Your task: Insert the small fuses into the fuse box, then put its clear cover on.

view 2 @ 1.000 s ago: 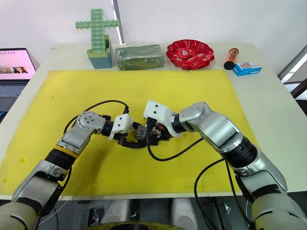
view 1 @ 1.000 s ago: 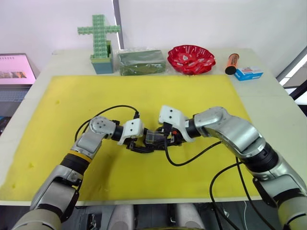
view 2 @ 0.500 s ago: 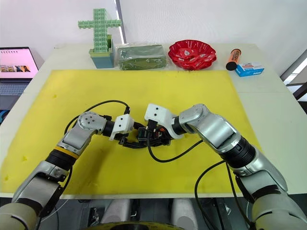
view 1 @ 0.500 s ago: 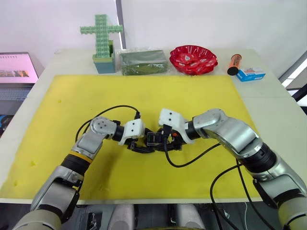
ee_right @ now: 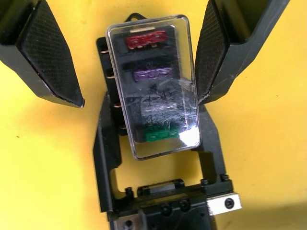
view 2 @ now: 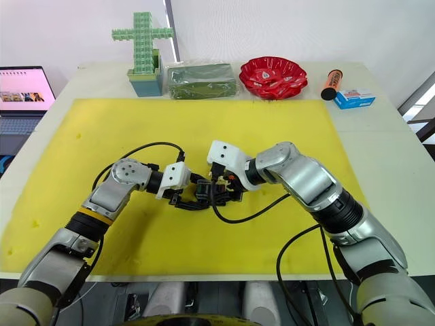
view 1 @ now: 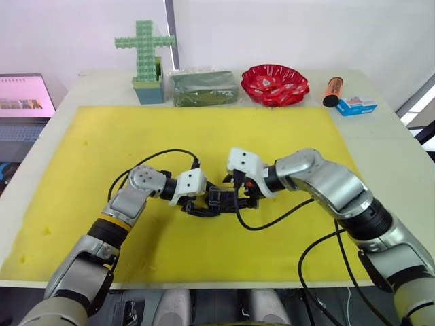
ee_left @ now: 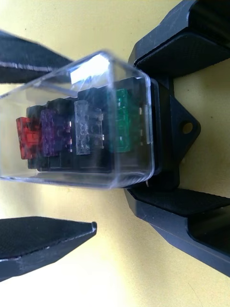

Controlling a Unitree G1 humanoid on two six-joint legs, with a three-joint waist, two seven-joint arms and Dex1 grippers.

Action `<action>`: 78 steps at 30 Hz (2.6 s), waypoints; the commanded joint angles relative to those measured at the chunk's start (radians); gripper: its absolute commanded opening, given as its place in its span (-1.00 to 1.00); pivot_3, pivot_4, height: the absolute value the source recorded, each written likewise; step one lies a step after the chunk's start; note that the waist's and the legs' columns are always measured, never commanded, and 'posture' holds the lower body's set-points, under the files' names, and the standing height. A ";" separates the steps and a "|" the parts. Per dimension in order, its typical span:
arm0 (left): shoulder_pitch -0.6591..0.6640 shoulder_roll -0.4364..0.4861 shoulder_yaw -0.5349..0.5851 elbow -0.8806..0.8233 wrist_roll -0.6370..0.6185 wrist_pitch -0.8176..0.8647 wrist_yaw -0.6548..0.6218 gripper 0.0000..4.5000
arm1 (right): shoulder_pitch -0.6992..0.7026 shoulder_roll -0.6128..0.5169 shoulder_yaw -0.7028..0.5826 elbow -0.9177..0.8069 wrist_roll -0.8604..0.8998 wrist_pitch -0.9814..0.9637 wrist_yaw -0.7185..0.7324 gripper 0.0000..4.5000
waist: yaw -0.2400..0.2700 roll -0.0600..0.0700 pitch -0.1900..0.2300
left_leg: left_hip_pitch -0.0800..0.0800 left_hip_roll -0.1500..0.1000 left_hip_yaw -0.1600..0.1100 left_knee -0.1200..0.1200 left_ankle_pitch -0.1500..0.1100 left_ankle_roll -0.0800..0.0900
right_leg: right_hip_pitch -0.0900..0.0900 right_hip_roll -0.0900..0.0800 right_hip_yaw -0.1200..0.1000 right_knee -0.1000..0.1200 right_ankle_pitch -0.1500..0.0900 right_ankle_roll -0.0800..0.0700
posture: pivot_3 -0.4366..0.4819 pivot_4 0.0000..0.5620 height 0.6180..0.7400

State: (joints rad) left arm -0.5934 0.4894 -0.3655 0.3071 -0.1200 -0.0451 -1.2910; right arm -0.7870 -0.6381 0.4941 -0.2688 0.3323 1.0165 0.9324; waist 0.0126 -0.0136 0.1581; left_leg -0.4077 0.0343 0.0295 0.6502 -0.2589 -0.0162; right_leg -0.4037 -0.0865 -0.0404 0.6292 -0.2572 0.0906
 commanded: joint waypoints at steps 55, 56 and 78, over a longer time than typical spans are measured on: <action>-0.015 -0.016 0.018 0.017 0.007 0.004 0.005 0.31 | 0.261 0.076 -0.140 -0.021 0.082 -0.176 -0.051 -0.99 | 0.001 -0.003 -0.002 | 0.000 0.000 -0.001 0.000 0.000 0.000 | 0.002 0.000 0.000 0.000 0.000 0.000 | -0.05 -0.47 1.00; -0.012 -0.014 0.019 0.013 0.006 0.005 0.004 0.31 | 0.292 0.070 -0.083 0.027 0.025 -0.224 -0.051 -0.99 | 0.001 -0.003 -0.002 | 0.001 0.000 -0.001 0.000 0.000 0.000 | 0.002 0.000 0.000 -0.001 0.000 0.000 | -0.05 -0.47 1.00; -0.006 0.000 0.039 -0.032 -0.003 0.079 0.005 0.31 | 0.261 0.085 -0.240 0.001 0.093 -0.212 -0.056 -0.99 | 0.000 -0.002 -0.007 | 0.013 0.000 0.000 -0.002 0.000 0.000 | 0.012 0.000 0.001 -0.001 -0.003 -0.003 | -0.05 -0.47 1.00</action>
State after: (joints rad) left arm -0.5908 0.4754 -0.3586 0.3061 -0.1031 0.0185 -1.2846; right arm -0.5138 -0.5486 0.2881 -0.2515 0.4019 0.7738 0.8826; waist 0.0123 -0.0157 0.1507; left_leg -0.3951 0.0347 0.0294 0.6479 -0.2590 -0.0161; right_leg -0.3921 -0.0863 -0.0392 0.6284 -0.2598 0.0883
